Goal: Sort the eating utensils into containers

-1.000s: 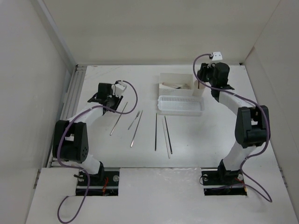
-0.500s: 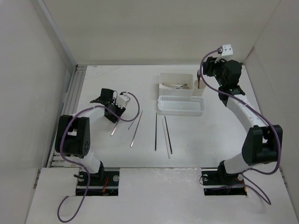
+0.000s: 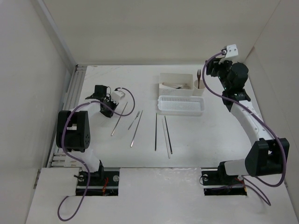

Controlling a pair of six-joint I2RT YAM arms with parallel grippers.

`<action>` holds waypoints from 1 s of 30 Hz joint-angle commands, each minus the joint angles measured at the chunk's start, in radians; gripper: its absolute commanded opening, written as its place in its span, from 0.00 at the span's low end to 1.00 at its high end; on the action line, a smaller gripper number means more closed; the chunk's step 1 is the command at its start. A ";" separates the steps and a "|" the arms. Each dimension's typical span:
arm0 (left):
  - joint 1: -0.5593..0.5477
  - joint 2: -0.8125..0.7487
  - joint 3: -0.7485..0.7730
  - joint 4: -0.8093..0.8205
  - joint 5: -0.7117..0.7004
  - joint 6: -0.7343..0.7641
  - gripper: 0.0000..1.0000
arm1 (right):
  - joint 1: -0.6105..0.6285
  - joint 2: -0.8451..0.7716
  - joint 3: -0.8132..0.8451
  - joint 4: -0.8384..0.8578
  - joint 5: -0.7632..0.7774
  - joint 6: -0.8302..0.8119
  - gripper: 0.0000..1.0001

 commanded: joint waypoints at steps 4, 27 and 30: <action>0.018 0.072 0.033 -0.068 -0.001 -0.033 0.00 | 0.016 -0.043 0.010 0.027 0.016 -0.020 0.58; -0.391 0.197 0.788 -0.362 0.097 0.171 0.00 | -0.039 -0.088 -0.010 0.027 -0.018 0.018 0.58; -0.469 0.309 0.949 -0.395 0.116 0.162 0.00 | -0.067 -0.133 -0.019 0.027 -0.051 0.032 0.58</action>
